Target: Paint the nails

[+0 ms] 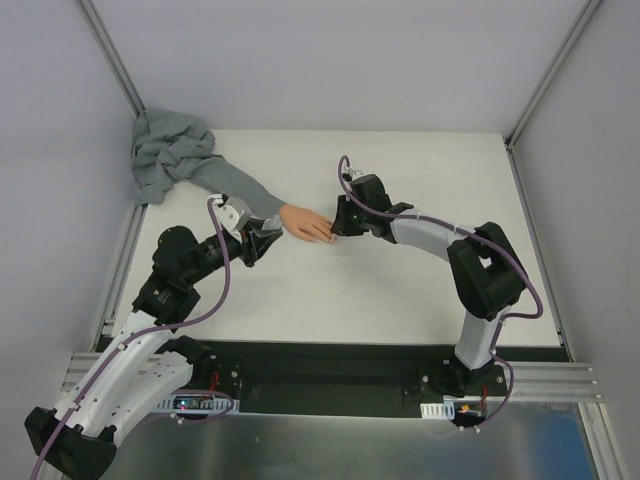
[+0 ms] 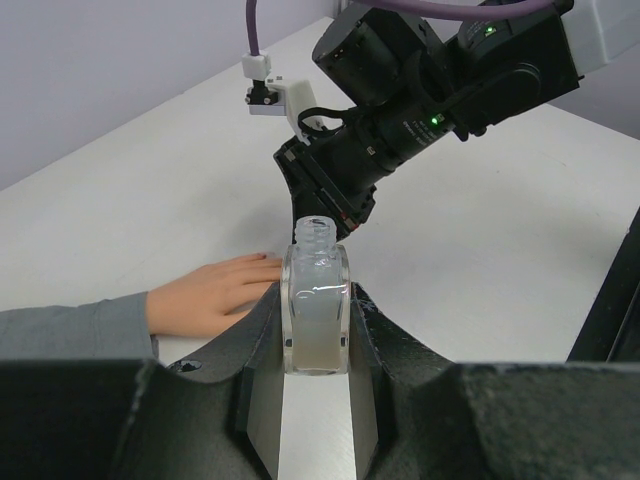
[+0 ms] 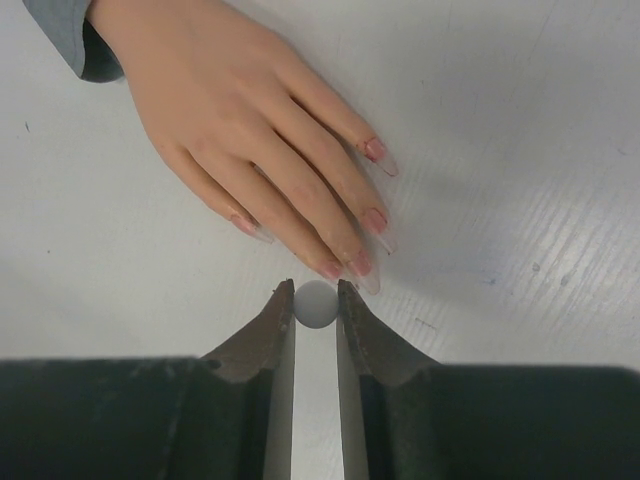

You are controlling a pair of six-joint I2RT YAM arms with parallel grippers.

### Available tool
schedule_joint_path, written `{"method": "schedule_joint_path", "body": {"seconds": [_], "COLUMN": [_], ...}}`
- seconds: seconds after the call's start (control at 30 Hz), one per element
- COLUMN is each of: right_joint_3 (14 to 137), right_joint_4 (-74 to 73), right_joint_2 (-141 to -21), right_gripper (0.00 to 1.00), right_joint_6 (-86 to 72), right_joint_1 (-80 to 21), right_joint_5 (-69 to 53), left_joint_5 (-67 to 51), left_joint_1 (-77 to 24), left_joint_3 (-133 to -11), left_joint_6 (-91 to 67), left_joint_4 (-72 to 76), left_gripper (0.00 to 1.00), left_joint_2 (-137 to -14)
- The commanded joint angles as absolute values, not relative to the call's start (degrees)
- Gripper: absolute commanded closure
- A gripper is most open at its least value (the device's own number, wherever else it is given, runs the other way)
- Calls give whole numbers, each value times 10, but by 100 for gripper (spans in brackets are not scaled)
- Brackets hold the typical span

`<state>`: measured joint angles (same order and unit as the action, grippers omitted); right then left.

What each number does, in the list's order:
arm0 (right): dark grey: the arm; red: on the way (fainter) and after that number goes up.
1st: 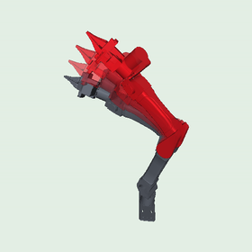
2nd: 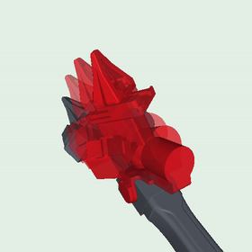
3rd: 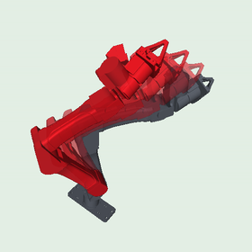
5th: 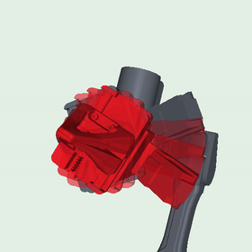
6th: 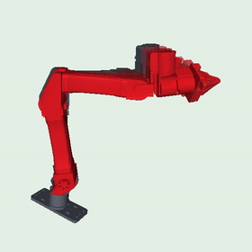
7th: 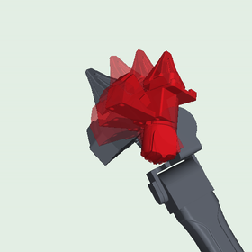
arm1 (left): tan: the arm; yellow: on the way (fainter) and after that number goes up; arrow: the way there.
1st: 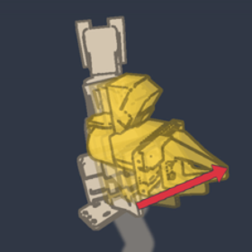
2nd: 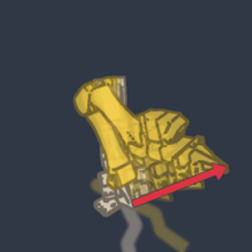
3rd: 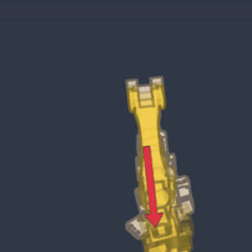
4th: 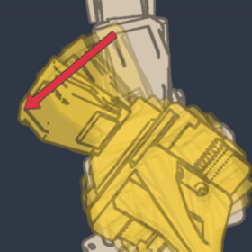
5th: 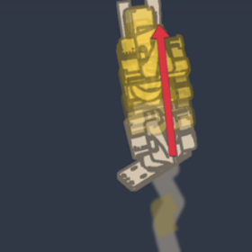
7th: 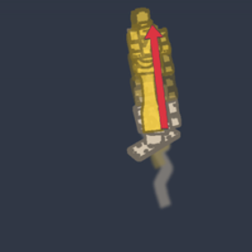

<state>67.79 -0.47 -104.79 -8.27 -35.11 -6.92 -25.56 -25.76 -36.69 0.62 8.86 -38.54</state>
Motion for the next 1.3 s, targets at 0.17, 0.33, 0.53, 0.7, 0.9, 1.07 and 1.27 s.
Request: {"method": "schedule_joint_path", "body": {"seconds": [0.17,0.33,0.53,0.7,0.9,1.07,1.27], "right_joint_3": [708,714,717,717,721,722,727], "right_joint_4": [9,3,3,3,3,2,-14], "right_joint_2": [-1058,-1066,-1072,-1075,-1080,-1084,-1088], "right_gripper": [99,99,99,99,99,99,99], "right_joint_6": [-76,-78,-78,-79,-79,-79,-78], "right_joint_1": [-350,-351,-350,-349,-349,-348,-345], "right_joint_5": [-70,-69,-66,-63,-62,-61,-60], "left_joint_5": [-278,-279,-279,-282,-282,-282,-284], "left_joint_1": [-250,-250,-250,-250,-250,-250,-250], "left_joint_3": [-370,-370,-370,-370,-370,-370,-370], "left_joint_6": [2,2,2,2,2,2,2], "left_joint_4": [130,130,131,131,131,131,131], "left_gripper": [100,100,100,100,100,100,100], "left_joint_2": [-381,-381,-382,-381,-380,-378,-378]}}
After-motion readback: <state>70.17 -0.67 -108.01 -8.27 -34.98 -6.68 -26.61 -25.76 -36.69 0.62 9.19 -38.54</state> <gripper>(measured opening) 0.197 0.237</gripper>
